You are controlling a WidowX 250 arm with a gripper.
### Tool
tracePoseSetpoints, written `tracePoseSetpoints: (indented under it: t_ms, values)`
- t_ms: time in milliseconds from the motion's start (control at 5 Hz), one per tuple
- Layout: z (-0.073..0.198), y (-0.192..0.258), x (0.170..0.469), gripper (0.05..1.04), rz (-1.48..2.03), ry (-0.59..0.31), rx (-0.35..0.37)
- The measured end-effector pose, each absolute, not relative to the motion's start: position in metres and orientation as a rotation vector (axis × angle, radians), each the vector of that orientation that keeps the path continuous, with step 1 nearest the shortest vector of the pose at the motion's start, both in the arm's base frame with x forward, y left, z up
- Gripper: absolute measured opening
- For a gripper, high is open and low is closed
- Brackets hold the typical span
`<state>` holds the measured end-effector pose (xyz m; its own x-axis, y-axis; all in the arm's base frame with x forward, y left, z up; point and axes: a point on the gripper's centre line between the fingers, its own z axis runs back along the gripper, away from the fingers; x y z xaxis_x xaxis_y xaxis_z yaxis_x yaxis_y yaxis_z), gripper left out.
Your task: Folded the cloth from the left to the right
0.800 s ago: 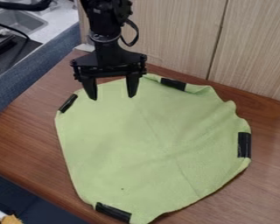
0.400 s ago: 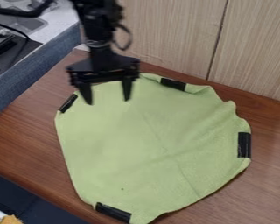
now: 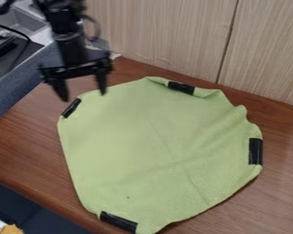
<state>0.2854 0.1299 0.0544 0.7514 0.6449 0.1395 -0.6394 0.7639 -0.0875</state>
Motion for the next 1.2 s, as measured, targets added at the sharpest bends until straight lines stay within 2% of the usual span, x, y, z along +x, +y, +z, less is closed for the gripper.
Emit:
tracePoseSetpoints:
  t_ms: [400,600,800,1200]
  values:
    - [0.019,0.162,0.29,1.0,0.648,-0.092,-0.025]
    - [0.004,0.162,0.29,1.0,0.62,-0.072,-0.026]
    - [-0.009,0.162,0.287,0.944,0.617,-0.045,-0.015]
    - [-0.014,0.171,0.29,0.379,0.65,-0.049,0.02]
